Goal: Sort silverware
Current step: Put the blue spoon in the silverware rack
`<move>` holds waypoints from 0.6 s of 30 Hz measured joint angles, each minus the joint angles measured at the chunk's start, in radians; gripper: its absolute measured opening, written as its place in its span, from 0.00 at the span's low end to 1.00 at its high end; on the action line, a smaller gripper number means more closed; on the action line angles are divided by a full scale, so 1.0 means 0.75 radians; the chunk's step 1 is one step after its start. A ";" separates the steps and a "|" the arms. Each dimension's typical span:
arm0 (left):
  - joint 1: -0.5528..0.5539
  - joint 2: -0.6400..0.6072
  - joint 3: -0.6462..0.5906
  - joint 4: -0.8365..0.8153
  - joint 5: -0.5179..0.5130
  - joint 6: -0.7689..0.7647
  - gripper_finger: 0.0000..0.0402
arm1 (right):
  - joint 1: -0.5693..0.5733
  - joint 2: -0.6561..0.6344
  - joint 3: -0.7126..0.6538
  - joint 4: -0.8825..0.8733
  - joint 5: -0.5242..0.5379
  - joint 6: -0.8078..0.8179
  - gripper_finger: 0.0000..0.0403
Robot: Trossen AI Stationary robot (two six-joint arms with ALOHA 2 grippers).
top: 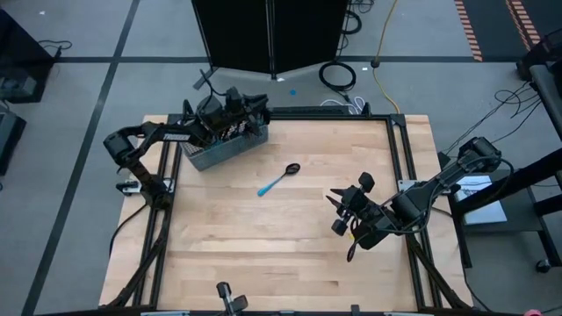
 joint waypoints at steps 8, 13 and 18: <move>-0.014 -0.214 0.000 -0.209 0.054 0.088 0.16 | 0.000 0.000 0.000 -0.001 -0.030 0.000 0.24; -0.165 -0.328 0.001 -0.579 0.129 0.311 0.16 | 0.000 0.000 0.000 0.000 -0.031 0.000 0.24; -0.417 -0.307 0.001 -0.886 -0.045 0.489 0.17 | 0.000 0.000 0.000 0.001 -0.031 0.008 0.24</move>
